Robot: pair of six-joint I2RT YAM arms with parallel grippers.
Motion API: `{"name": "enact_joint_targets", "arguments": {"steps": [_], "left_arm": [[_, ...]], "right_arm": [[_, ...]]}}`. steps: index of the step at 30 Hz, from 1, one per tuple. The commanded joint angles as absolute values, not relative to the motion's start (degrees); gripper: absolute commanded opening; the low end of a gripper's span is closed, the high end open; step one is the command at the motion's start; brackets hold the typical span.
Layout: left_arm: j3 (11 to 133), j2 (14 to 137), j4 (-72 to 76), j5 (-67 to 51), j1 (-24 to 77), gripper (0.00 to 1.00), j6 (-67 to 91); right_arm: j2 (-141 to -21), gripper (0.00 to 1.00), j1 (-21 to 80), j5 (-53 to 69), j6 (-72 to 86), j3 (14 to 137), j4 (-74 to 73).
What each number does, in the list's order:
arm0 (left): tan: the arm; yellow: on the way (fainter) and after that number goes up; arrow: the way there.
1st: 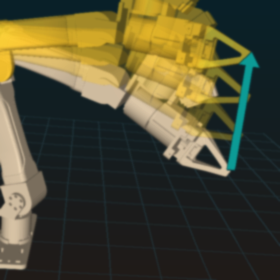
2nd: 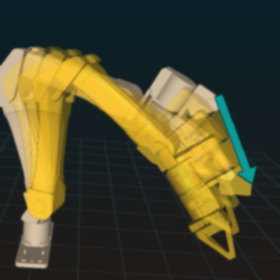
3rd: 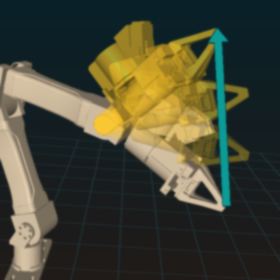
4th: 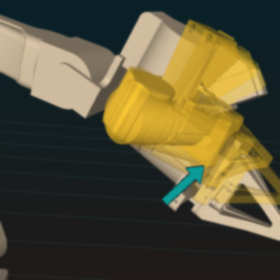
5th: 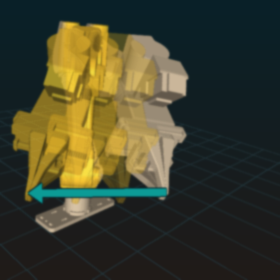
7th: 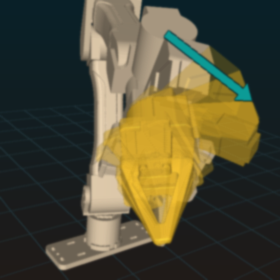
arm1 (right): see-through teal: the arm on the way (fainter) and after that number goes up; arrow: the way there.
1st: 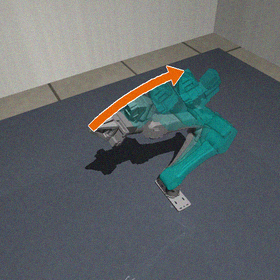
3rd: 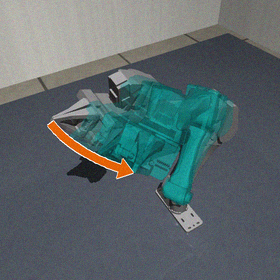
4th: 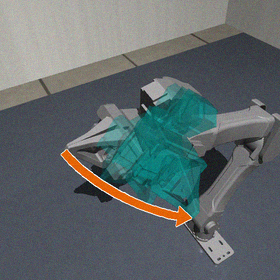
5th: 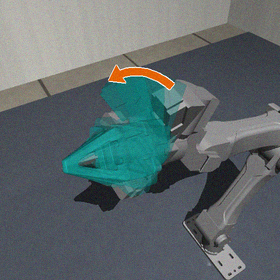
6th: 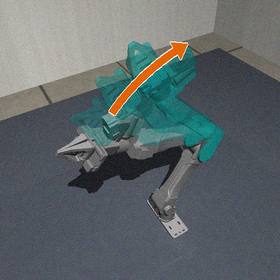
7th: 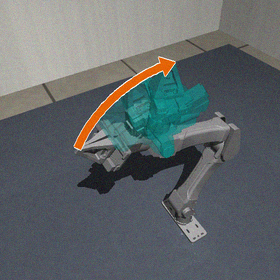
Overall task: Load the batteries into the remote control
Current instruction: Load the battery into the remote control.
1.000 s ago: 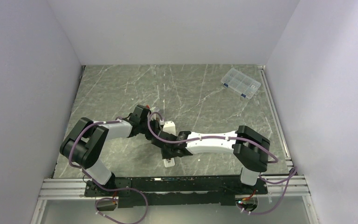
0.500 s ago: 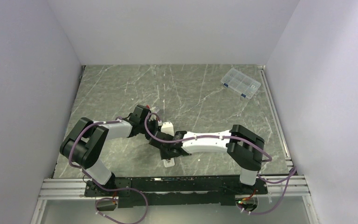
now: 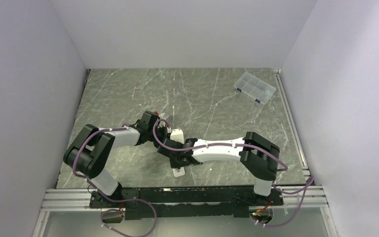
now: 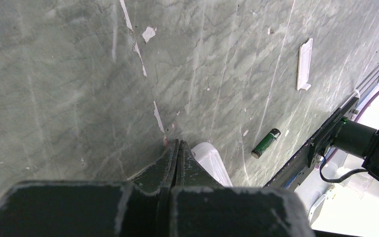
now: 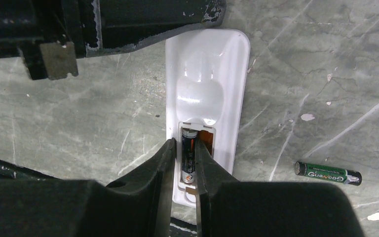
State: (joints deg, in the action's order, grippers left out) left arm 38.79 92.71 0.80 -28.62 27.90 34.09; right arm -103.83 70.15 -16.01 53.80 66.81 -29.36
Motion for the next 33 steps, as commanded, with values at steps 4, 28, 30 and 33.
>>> {"name": "enact_joint_targets", "arguments": {"steps": [4, 28, 30, 33], "left_arm": [[38.6, 91.7, 0.7, -28.8, 28.0, 0.0, 33.1], [39.6, 91.8, -0.6, -28.3, 28.0, 0.0, 32.6], [39.7, 91.6, -1.5, -28.1, 28.0, 0.0, 32.5], [39.9, 91.5, -2.0, -27.9, 28.0, 0.0, 32.5]], "right_arm": [[-103.8, 0.24, 69.9, -17.8, 53.7, 68.3, -30.7], [-95.3, 0.36, 69.9, -21.3, 53.5, 70.0, -35.5], [-93.8, 0.37, 69.9, -21.5, 53.6, 69.3, -35.7], [-91.6, 0.38, 69.9, -22.2, 53.4, 68.2, -36.5]]}}
